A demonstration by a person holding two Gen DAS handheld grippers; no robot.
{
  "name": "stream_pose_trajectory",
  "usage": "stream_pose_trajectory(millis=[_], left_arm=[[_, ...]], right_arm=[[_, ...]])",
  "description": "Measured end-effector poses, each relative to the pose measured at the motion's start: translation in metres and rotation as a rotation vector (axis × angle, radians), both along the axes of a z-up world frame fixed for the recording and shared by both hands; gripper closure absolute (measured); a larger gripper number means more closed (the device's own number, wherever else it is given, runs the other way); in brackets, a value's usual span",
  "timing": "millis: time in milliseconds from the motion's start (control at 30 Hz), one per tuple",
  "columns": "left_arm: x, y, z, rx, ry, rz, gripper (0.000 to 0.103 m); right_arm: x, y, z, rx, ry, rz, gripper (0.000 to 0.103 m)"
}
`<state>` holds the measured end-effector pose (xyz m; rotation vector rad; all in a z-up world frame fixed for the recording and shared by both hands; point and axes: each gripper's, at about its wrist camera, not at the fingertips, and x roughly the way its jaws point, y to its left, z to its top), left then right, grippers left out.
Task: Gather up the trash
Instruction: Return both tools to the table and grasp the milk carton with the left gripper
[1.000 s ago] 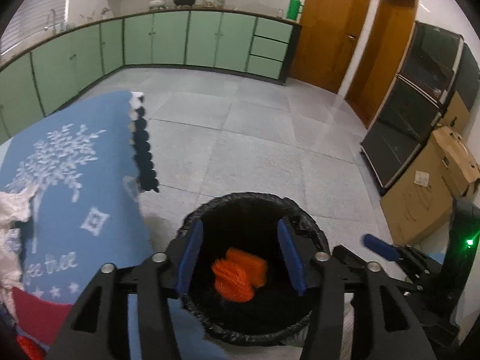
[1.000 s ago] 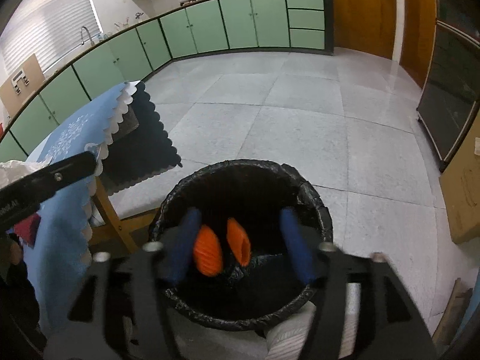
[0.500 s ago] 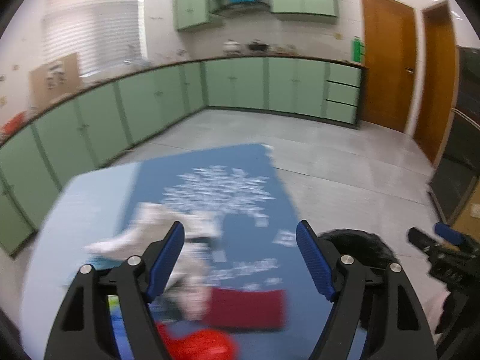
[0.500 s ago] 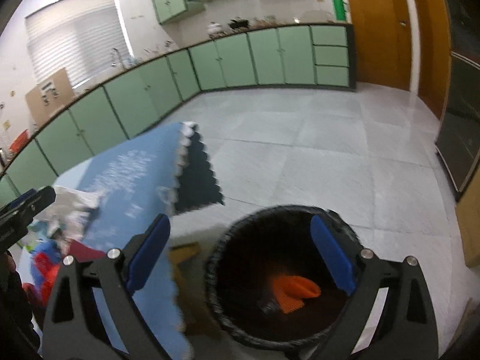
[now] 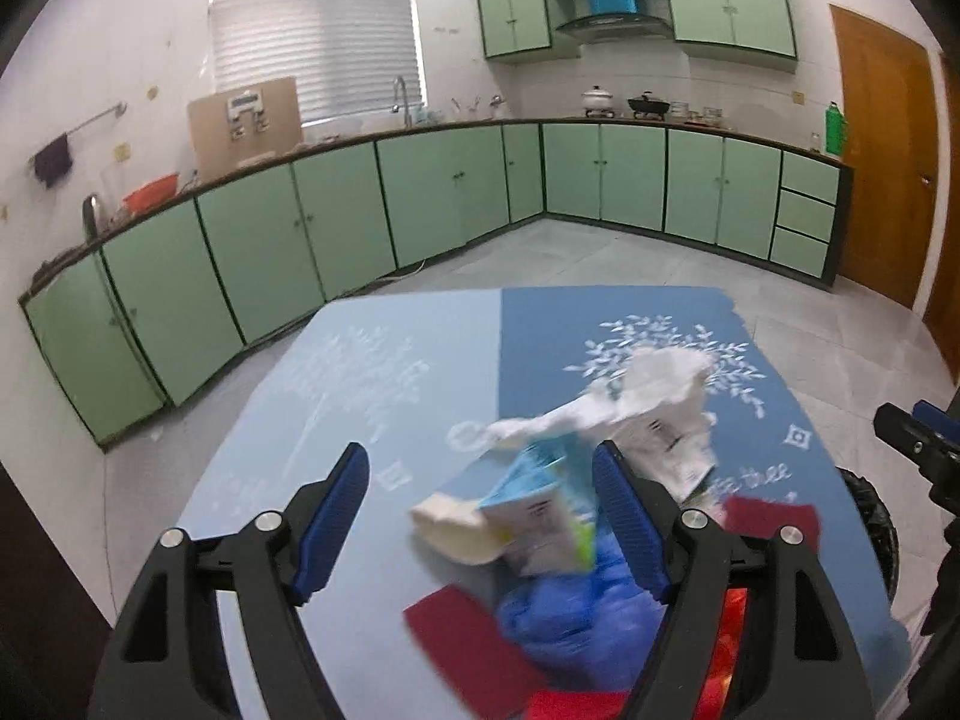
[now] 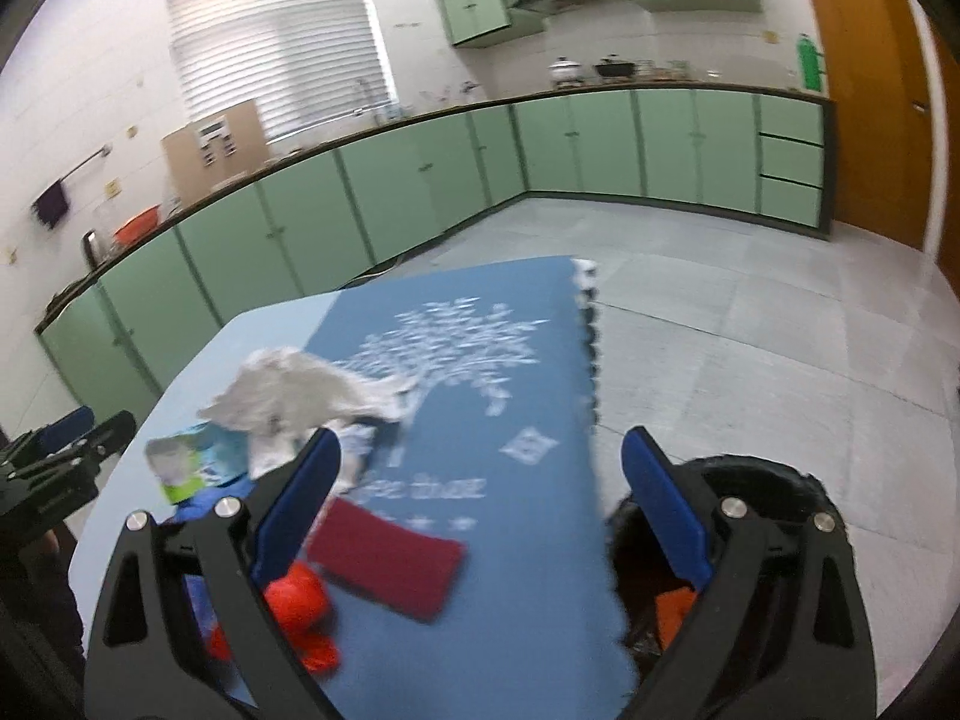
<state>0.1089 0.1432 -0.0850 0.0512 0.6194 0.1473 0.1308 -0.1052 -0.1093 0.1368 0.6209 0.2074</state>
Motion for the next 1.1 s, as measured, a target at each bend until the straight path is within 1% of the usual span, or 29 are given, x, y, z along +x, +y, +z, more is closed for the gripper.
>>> stream_pose_trajectory(millis=[167,267,333,400,533,667,800,967,1000,1033,1067,1100], left_arm=[[0.003,0.020,-0.012,-0.049,0.026,-0.019,0.026],[0.012,0.023,-0.021,-0.075,0.044,-0.042,0.022],[0.016,0.024,-0.024,-0.081,0.040,-0.056,0.016],[0.021,0.023,-0.028,-0.091,0.040,-0.075,0.014],[0.027,0.019,-0.030,-0.120,0.042,-0.118,0.014],[0.025,0.015,-0.027,-0.168,0.033,-0.159,0.012],[0.024,0.013,-0.027,-0.189,0.029,-0.159,0.011],[0.036,0.004,-0.032,-0.183,0.044,-0.149,0.013],[0.039,0.002,-0.033,-0.177,0.045,-0.146,0.016],[0.041,0.000,-0.035,-0.173,0.050,-0.147,0.025],[0.045,-0.002,-0.037,-0.171,0.059,-0.155,0.031],[0.048,-0.004,-0.039,-0.175,0.068,-0.164,0.043]], right_arm=[[0.003,0.033,-0.001,-0.022,0.000,0.052,0.011],[0.006,0.042,0.001,-0.034,0.001,0.056,0.011],[0.009,0.048,0.000,-0.047,0.006,0.055,0.011],[0.011,0.051,-0.002,-0.052,0.014,0.052,0.011],[0.013,0.056,-0.004,-0.065,0.023,0.049,0.011],[0.015,0.058,-0.004,-0.078,0.021,0.049,0.011],[0.016,0.060,-0.003,-0.091,0.015,0.052,0.011],[0.017,0.058,-0.005,-0.090,0.018,0.056,0.011],[0.017,0.058,-0.005,-0.089,0.019,0.056,0.011],[0.017,0.057,-0.005,-0.088,0.019,0.055,0.011],[0.017,0.057,-0.005,-0.087,0.019,0.055,0.011],[0.017,0.056,-0.005,-0.086,0.020,0.057,0.011]])
